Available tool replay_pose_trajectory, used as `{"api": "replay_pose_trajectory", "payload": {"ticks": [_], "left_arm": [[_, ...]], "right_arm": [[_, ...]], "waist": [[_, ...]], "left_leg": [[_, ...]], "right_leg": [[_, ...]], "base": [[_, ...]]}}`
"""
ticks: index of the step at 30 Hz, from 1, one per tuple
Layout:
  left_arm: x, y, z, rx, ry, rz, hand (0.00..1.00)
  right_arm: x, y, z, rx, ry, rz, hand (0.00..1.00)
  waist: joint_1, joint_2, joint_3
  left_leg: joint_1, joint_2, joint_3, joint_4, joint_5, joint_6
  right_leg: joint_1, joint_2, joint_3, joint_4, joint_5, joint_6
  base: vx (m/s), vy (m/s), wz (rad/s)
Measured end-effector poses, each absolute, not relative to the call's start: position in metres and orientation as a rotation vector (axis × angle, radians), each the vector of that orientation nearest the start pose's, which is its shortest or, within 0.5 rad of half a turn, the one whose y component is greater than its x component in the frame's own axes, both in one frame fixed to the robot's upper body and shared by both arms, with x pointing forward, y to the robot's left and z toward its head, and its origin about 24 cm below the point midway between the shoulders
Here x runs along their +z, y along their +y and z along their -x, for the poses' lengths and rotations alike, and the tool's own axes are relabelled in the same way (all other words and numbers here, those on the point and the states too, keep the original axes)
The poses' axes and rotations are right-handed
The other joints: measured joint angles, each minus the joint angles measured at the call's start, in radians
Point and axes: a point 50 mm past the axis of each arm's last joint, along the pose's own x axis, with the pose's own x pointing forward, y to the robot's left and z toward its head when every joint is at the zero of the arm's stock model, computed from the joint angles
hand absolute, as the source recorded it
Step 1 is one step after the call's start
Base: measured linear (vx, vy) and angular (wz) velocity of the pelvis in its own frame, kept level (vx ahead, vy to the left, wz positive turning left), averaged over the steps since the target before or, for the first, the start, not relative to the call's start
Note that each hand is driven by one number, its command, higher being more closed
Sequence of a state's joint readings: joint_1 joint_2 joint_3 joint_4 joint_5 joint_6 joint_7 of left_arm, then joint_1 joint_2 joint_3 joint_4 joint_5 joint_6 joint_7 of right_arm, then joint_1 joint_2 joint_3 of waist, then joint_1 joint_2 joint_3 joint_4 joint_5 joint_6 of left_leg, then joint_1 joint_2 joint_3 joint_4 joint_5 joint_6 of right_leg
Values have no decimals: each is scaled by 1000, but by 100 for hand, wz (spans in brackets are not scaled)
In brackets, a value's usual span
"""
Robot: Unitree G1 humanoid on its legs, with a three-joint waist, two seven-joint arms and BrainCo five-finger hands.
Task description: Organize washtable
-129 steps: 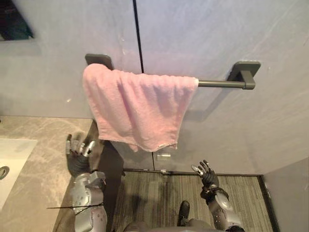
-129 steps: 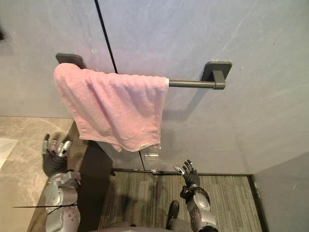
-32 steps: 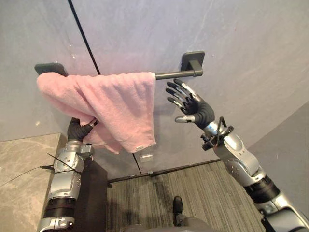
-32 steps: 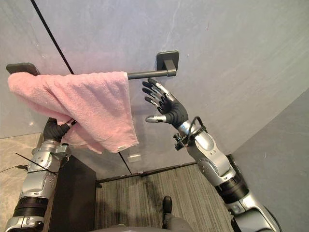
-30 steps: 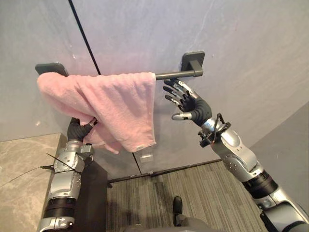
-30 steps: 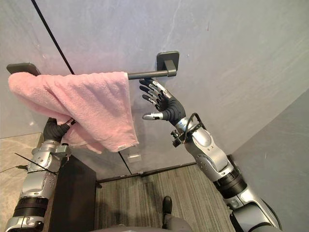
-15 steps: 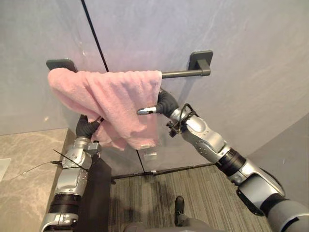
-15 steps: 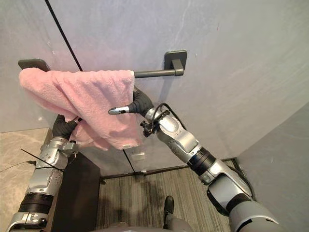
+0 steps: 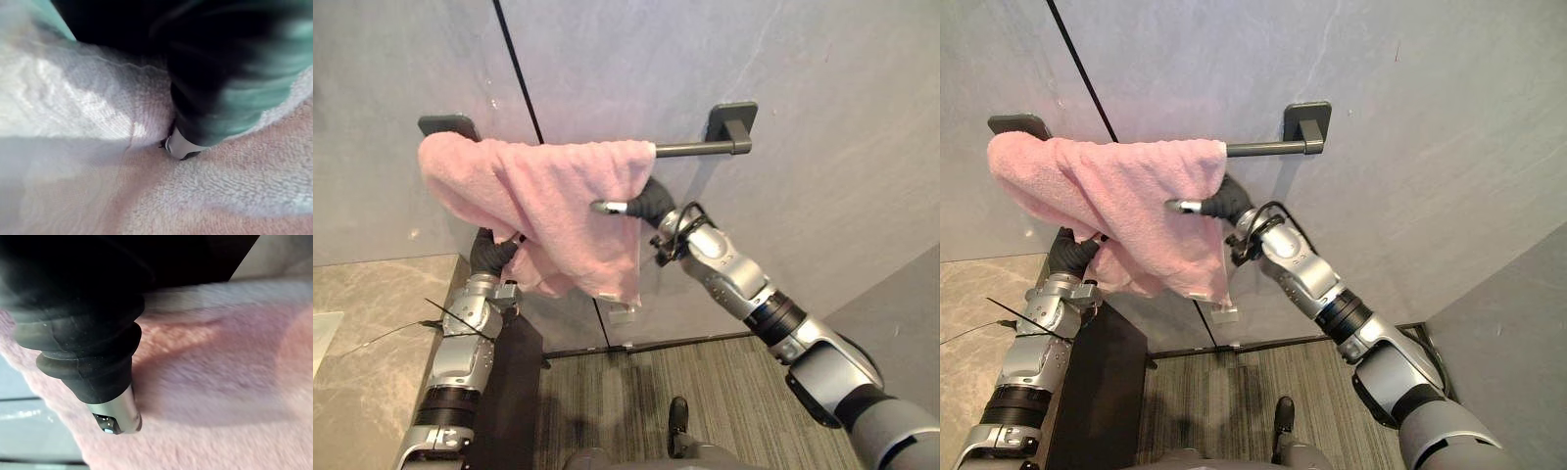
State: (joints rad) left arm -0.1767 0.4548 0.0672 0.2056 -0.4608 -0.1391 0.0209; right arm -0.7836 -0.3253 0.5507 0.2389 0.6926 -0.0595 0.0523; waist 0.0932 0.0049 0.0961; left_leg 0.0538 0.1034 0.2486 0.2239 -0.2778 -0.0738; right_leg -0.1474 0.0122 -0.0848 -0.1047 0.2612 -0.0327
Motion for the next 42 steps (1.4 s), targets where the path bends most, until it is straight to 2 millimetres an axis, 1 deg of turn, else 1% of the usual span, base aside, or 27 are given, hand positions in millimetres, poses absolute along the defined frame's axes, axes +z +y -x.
{"api": "replay_pose_trajectory", "payload": {"ticks": [1,2,3,4,7,9,12,16,21,29,31,38,39,41,42], "left_arm": [[88,259,-284,130,-157,17,100],[91,263,-283,144,-171,19,100],[94,262,-283,136,-187,19,100],[102,258,-283,104,-220,15,100],[110,254,-283,74,-257,12,100],[112,252,-282,66,-269,10,100],[113,252,-282,64,-278,10,100],[116,250,-281,58,-295,16,100],[114,250,-280,59,-298,38,100],[98,248,-274,73,-248,74,100],[95,246,-274,76,-241,88,100],[76,244,-274,100,-179,138,100],[74,243,-274,102,-172,143,0],[69,244,-273,107,-154,147,0],[64,245,-270,114,-134,146,0]], "right_arm": [[183,-50,-336,688,-310,-97,100],[185,-63,-336,650,-326,-107,100],[183,-72,-337,621,-329,-106,100],[181,-82,-338,588,-323,-104,100],[182,-90,-338,564,-329,-102,100],[184,-94,-337,556,-343,-108,100],[183,-95,-333,569,-346,-115,100],[180,-97,-332,567,-340,-119,100],[179,-96,-332,568,-337,-128,100],[178,-93,-331,581,-333,-126,100],[177,-93,-331,582,-333,-125,100],[174,-88,-329,604,-321,-116,100],[174,-87,-329,606,-320,-115,100],[174,-87,-329,607,-320,-114,100],[174,-87,-329,607,-319,-114,0]], "waist": [[-1,0,0],[-2,0,0],[-2,0,0],[-2,0,0],[-4,0,1],[-10,0,1],[-22,0,1],[-22,1,2],[-22,1,2],[-21,1,2],[-21,1,2],[-21,1,2],[-21,1,2],[-22,1,2],[-23,1,2]], "left_leg": [[1,0,0,0,0,0],[4,0,0,-1,0,0],[6,0,1,-1,0,0],[6,-1,1,-1,0,0],[8,-1,1,-2,0,0],[12,0,1,-8,0,0],[14,0,3,-12,0,0],[23,0,8,-14,1,1],[26,0,9,-20,1,1],[32,-3,9,-35,3,2],[32,-3,7,-35,4,4],[32,-3,3,-36,6,4],[32,-3,3,-36,6,4],[32,-2,2,-36,6,4],[32,-2,2,-36,6,4]], "right_leg": [[1,0,0,0,0,0],[4,0,1,0,0,0],[5,0,1,0,0,0],[6,0,1,0,0,0],[7,1,3,0,0,0],[8,3,4,0,0,0],[8,3,4,0,-1,1],[14,5,3,0,-3,5],[14,4,3,0,-6,8],[14,3,4,0,-6,8],[16,2,3,0,-6,8],[17,1,1,-1,-6,8],[17,1,1,-1,-6,8],[17,1,0,-1,-6,8],[17,2,0,-1,-6,8]], "base": [[-1,62,-1],[-1,61,-1],[-8,73,-1],[-10,60,-1],[-6,53,-2],[3,58,-3],[6,56,-1],[9,52,-2],[19,69,1],[19,69,1],[2,52,3],[-4,46,2],[1,57,2],[5,50,1],[10,65,0]]}}
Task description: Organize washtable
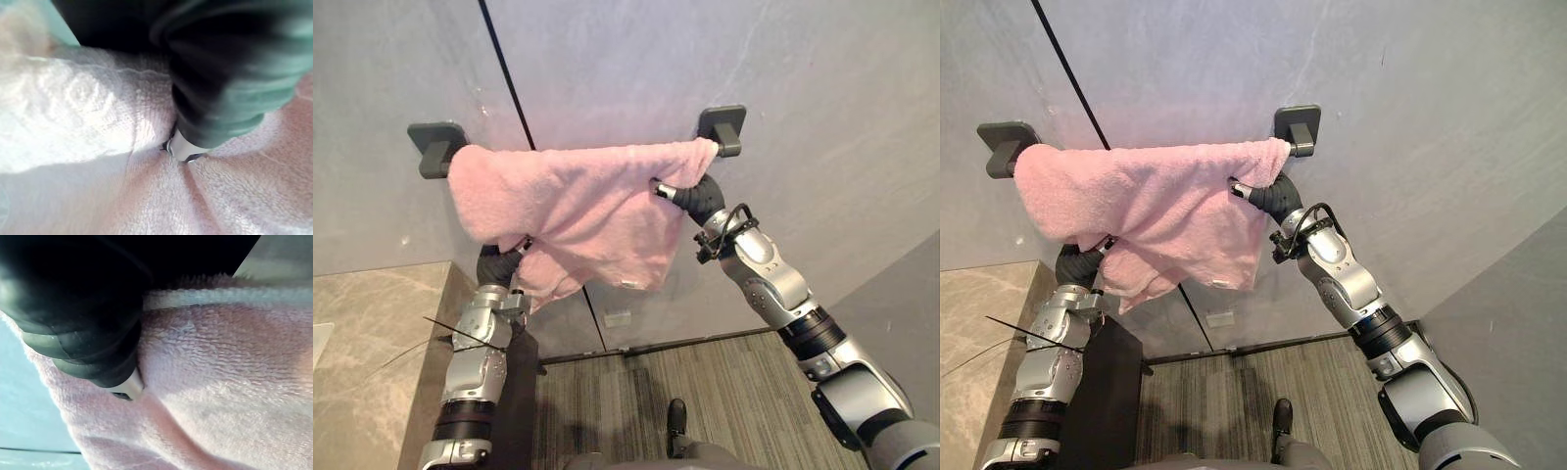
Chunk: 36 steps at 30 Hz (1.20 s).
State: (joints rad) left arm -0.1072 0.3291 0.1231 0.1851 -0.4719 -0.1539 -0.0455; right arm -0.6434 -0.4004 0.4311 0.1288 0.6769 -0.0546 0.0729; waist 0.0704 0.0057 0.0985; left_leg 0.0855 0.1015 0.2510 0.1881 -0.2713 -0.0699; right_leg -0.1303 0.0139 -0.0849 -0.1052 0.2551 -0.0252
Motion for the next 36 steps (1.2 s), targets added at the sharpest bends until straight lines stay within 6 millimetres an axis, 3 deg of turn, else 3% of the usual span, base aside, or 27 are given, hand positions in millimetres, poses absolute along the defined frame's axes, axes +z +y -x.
{"api": "replay_pose_trajectory", "payload": {"ticks": [4,9,14,19,26,30,35,36], "left_arm": [[45,261,-254,104,-16,91,0],[62,286,-251,17,-5,-34,0],[66,291,-248,-43,17,-74,0],[68,292,-244,-63,17,-94,0],[79,293,-245,-72,-15,-121,0],[90,303,-243,-9,-67,-118,0],[114,313,-225,306,-294,-24,0],[115,312,-222,332,-309,-24,0]], "right_arm": [[173,-94,-330,592,-313,-93,0],[169,-98,-331,621,-280,-106,0],[162,-110,-330,607,-255,-80,0],[135,-122,-322,595,-169,-81,0],[120,-143,-316,529,-122,-106,0],[118,-166,-311,436,-137,-145,0],[129,-235,-288,122,-258,-219,0],[129,-241,-286,87,-269,-222,0]], "waist": [[1,0,1],[2,0,1],[1,0,1],[1,-1,1],[1,-1,1],[5,-1,1],[4,0,1],[3,0,1]], "left_leg": [[0,0,0,0,0,0],[0,0,-2,0,0,0],[1,0,-1,0,1,-1],[1,0,0,0,1,-1],[2,0,1,0,1,-1],[3,1,4,1,1,-1],[3,0,1,0,1,-1],[3,1,1,-1,1,-1]], "right_leg": [[0,0,-1,0,0,0],[2,-2,-3,0,0,0],[2,-2,-3,-1,0,0],[2,-2,-2,-1,0,0],[2,-1,0,-1,0,0],[3,1,0,-1,0,0],[4,0,-12,-1,-1,2],[4,0,-12,-1,-2,2]], "base": [[10,62,1],[2,12,1],[0,0,0],[0,0,0],[0,0,0],[0,0,0],[0,0,1],[0,0,0]]}}
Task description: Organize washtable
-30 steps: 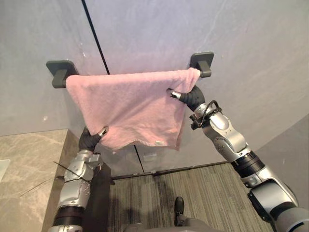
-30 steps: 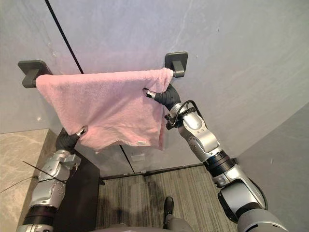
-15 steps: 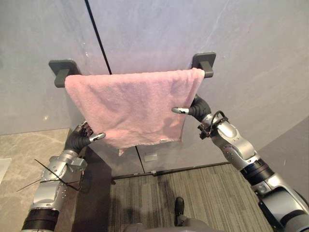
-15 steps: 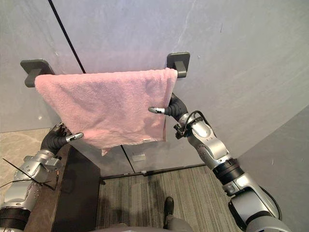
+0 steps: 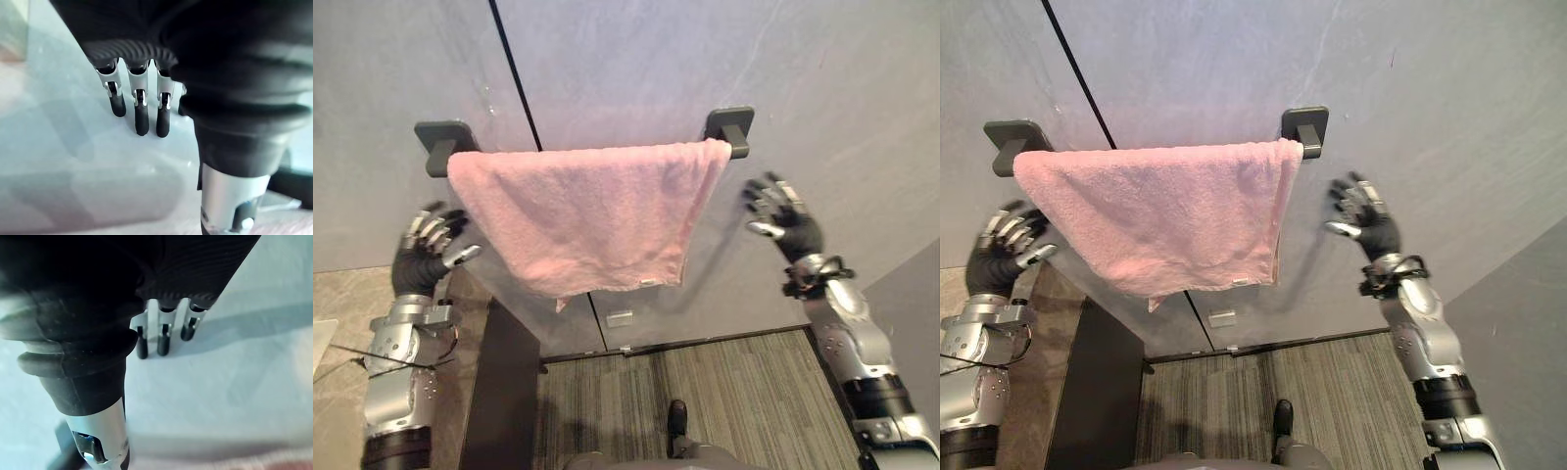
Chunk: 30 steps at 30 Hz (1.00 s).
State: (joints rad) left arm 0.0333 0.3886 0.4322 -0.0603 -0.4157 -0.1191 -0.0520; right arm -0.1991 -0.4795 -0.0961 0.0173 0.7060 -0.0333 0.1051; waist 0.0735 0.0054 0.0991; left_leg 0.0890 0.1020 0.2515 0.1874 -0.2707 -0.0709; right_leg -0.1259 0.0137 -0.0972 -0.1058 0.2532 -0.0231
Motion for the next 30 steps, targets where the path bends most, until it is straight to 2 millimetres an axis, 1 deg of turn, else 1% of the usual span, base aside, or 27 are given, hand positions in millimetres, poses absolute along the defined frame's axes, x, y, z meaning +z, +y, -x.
{"api": "replay_pose_trajectory", "payload": {"ticks": [1,2,3,5,6,8,9,10,12,14,15,17,19,20,22,24,26,27,28,29,30], "left_arm": [[116,310,-215,386,-331,-27,0],[117,309,-210,412,-340,-32,0],[118,306,-204,447,-361,-29,0],[124,302,-190,529,-408,-36,0],[127,303,-184,559,-424,-44,0],[133,305,-168,664,-458,-84,0],[136,304,-163,698,-470,-96,0],[142,301,-155,743,-507,-108,0],[147,294,-150,752,-544,-107,0],[158,275,-147,680,-615,-95,0],[162,270,-147,644,-635,-100,0],[172,259,-147,553,-697,-88,0],[175,252,-148,499,-724,-72,0],[178,248,-149,446,-743,-50,0],[182,241,-151,364,-765,-17,0],[187,228,-155,200,-795,42,0],[189,219,-158,87,-799,69,0],[188,212,-160,4,-787,79,0],[186,206,-161,-58,-768,88,0],[185,204,-162,-87,-757,88,0],[182,198,-162,-171,-727,85,0]], "right_arm": [[131,-255,-281,9,-288,-227,0],[130,-263,-278,-42,-296,-230,0],[129,-274,-271,-113,-307,-238,0],[128,-291,-255,-243,-340,-246,0],[131,-295,-250,-277,-358,-248,0],[141,-301,-237,-359,-420,-239,0],[144,-302,-234,-384,-443,-231,0],[152,-301,-228,-421,-497,-232,0],[158,-296,-224,-440,-544,-231,0],[169,-283,-218,-437,-651,-263,0],[173,-277,-217,-415,-689,-275,0],[186,-257,-217,-305,-762,-295,0],[194,-241,-217,-213,-801,-301,0],[198,-231,-219,-137,-819,-304,0],[202,-218,-223,-39,-830,-322,0],[208,-190,-229,146,-839,-352,0],[210,-170,-232,281,-835,-363,0],[211,-152,-232,401,-823,-374,0],[212,-138,-232,499,-812,-379,0],[213,-131,-232,546,-806,-374,0],[213,-118,-231,665,-783,-358,0]], "waist": [[-2,1,-1],[-3,2,-1],[-3,4,-1],[-5,11,-3],[-5,13,-4],[-6,29,-14],[-6,34,-17],[-5,41,-25],[-5,45,-27],[-5,43,-28],[-6,42,-29],[-6,41,-30],[-7,40,-30],[-6,38,-31],[-6,36,-32],[-6,34,-33],[-5,33,-33],[-5,31,-33],[-5,29,-33],[-5,27,-33],[-5,22,-33]], "left_leg": [[1,1,-1,-1,0,0],[3,1,-1,-3,0,0],[9,2,-1,-7,0,0],[21,4,-3,-13,0,0],[21,4,-2,-13,0,0],[21,4,-3,-14,0,0],[22,3,-2,-14,0,0],[22,3,-3,-14,0,0],[24,3,-4,-14,0,0],[26,3,-7,-14,0,0],[26,3,-8,-14,0,0],[26,1,-11,-13,0,0],[27,1,-16,-12,0,0],[27,1,-17,-12,0,0],[27,1,-18,-12,0,-1],[27,1,-18,-12,1,-1],[28,1,-18,-12,1,-1],[30,1,-19,-12,5,3],[30,1,-19,-12,5,3],[30,1,-19,-13,5,3],[32,0,-20,-13,5,3]], "right_leg": [[1,0,-2,0,-2,3],[2,0,-3,0,-3,3],[7,1,-4,0,-7,3],[18,3,-11,0,-14,3],[18,4,-11,0,-15,2],[18,3,-12,0,-17,3],[19,3,-12,0,-17,3],[20,1,-14,0,-18,4],[22,1,-16,0,-18,4],[26,-1,-21,0,-20,6],[27,-2,-22,0,-22,9],[29,-4,-26,0,-27,14],[32,-5,-31,0,-29,13],[32,-5,-32,0,-29,13],[32,-5,-33,0,-29,13],[33,-5,-33,0,-29,12],[34,-6,-34,0,-27,11],[36,-6,-34,0,-24,7],[36,-6,-34,0,-23,6],[36,-6,-35,0,-23,6],[39,-7,-36,0,-22,5]], "base": [[0,0,0],[0,0,0],[5,11,5],[16,32,6],[24,52,2],[21,63,1],[20,79,3],[16,66,3],[13,57,3],[0,62,6],[-9,51,5],[-11,53,6],[-5,50,7],[1,44,3],[6,36,1],[17,64,1],[17,53,1],[21,63,1],[21,65,1],[24,85,2],[18,74,4]]}}
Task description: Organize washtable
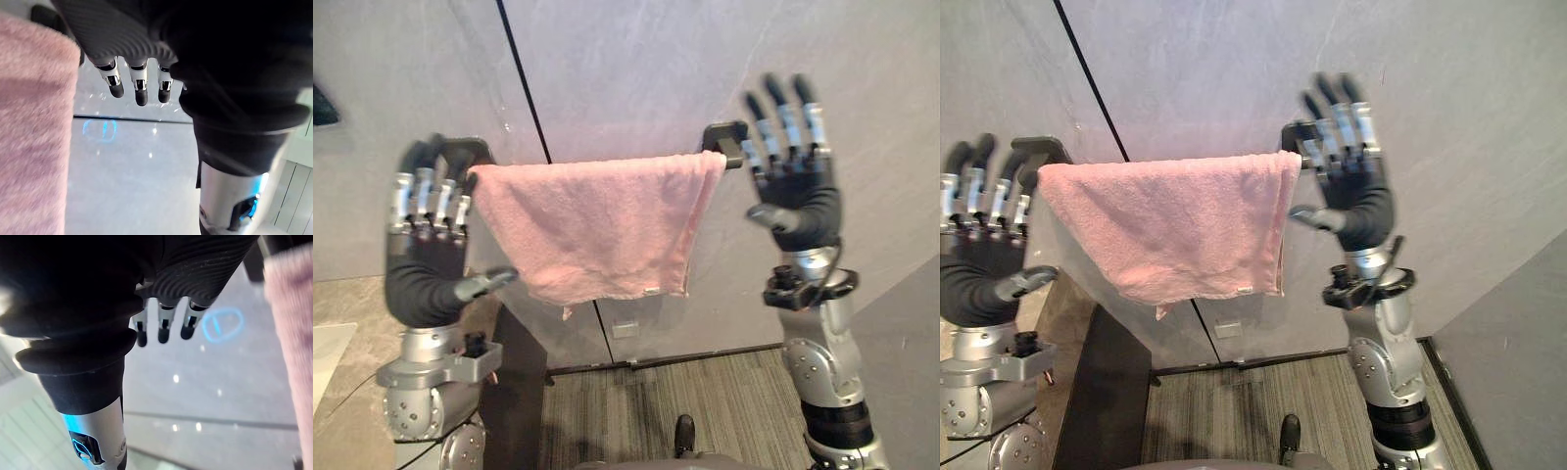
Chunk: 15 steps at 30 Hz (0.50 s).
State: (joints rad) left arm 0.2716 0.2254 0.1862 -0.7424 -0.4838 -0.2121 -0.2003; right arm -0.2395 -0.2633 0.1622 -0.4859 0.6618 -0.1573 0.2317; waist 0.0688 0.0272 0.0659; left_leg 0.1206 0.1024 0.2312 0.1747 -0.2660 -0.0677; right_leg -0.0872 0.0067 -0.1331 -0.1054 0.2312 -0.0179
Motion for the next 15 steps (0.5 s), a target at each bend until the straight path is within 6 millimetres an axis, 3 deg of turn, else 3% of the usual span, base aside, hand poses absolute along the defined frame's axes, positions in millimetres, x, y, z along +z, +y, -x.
{"api": "replay_pose_trajectory", "payload": {"ticks": [6,10,15], "left_arm": [[172,187,-162,-361,-642,133,0],[148,174,-170,-473,-511,213,0],[121,174,-177,-470,-376,245,0]], "right_arm": [[208,-100,-228,867,-725,-297,0],[185,-86,-234,938,-592,-303,0],[159,-79,-237,952,-453,-290,0]], "waist": [[2,-24,2],[1,-25,3],[1,-20,7]], "left_leg": [[14,-3,-4,-4,0,1],[15,-7,9,-9,1,3],[7,-4,18,-18,2,3]], "right_leg": [[15,-2,-2,0,-1,1],[8,-3,7,0,-8,10],[-8,3,15,0,-8,9]], "base": [[7,70,2],[-10,45,-7],[20,29,-6]]}}
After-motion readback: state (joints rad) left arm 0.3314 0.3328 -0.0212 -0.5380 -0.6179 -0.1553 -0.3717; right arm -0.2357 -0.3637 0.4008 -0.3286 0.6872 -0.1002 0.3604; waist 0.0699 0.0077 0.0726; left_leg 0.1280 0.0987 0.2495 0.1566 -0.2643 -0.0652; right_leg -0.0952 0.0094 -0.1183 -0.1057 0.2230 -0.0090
